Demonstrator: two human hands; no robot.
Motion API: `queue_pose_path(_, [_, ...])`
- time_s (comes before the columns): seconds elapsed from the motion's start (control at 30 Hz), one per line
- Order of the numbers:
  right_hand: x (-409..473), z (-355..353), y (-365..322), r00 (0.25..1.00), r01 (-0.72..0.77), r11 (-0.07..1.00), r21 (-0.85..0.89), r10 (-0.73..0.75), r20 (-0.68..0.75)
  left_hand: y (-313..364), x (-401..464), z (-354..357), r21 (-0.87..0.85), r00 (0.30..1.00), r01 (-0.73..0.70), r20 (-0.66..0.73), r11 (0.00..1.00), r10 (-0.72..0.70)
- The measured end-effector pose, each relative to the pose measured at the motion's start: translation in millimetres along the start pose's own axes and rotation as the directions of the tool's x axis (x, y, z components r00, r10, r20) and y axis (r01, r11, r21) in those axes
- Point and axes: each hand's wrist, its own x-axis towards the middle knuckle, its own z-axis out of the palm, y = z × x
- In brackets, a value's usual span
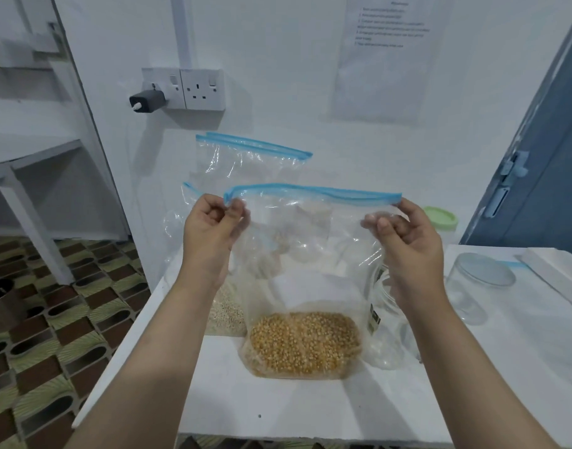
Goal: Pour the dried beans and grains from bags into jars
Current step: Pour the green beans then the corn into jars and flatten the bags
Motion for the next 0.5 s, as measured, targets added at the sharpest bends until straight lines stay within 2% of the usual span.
queue_pose_path(0.2, [3,2,-3,0.996,0.011,1.000,0.005,-0.012,0.093,4,10,1,-0.115,1.000,-0.007,0.014,0.993,0.008])
queue_pose_path(0.37, [1,1,-5,0.991,-0.034,0.998,-0.044,0.039,0.128,8,10,4,0.036,0.999,-0.033,0.023,0.999,0.032])
queue_pose_path(0.5, [-6,8,-10,0.996,-0.003,0.992,-0.127,0.014,0.087,7,2,6,0.021,1.000,-0.024,0.008,0.999,0.024])
